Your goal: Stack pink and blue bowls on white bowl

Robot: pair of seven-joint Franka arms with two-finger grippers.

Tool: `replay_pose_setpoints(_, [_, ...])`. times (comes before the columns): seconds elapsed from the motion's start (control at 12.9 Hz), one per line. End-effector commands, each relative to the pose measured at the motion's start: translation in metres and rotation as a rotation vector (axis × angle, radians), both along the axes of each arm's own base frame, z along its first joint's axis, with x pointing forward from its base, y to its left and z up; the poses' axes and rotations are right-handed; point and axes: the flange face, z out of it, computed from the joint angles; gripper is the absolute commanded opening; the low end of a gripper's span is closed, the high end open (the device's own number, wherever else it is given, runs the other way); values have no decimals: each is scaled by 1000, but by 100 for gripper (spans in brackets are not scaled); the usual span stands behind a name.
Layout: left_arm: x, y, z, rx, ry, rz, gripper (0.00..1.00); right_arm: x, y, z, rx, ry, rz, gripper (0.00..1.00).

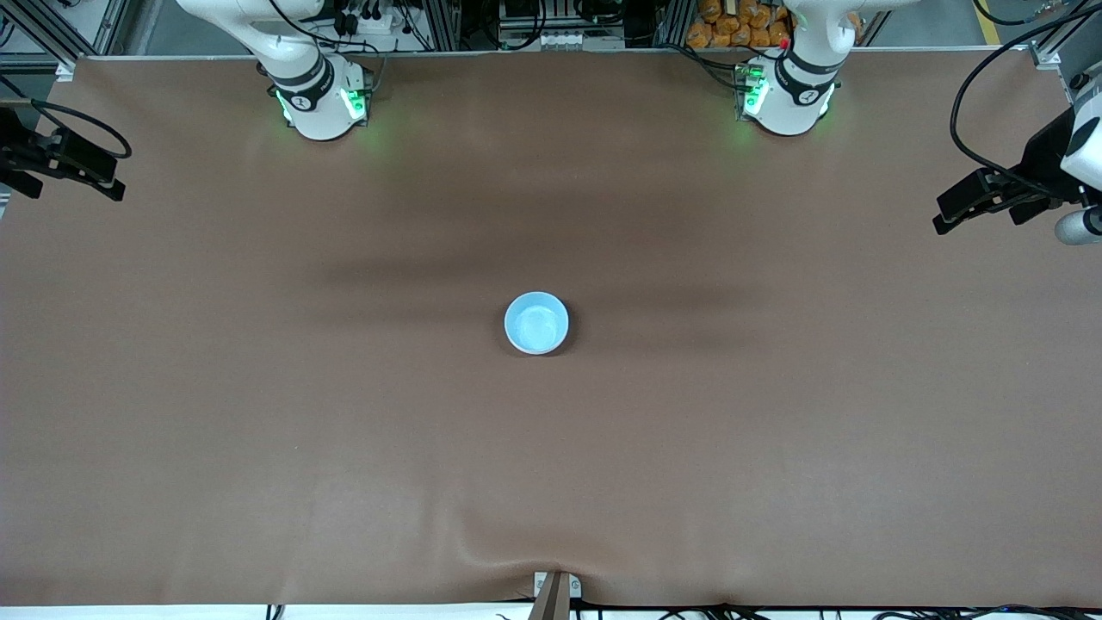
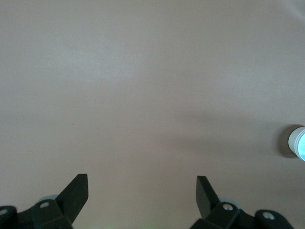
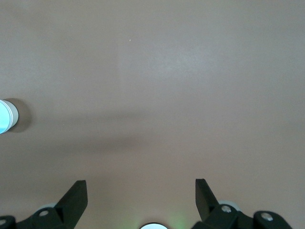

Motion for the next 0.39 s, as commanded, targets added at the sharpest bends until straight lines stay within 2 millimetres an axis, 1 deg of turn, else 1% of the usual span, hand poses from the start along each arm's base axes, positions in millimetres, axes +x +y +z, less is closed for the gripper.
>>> replay_pose_setpoints(0.0, [-8, 3, 8, -3, -5, -20, 100, -4, 0, -3, -21, 6, 11, 100])
replay_pose_setpoints(0.31, [-8, 4, 8, -3, -5, -17, 100, -3, 1, -6, -21, 9, 12, 100])
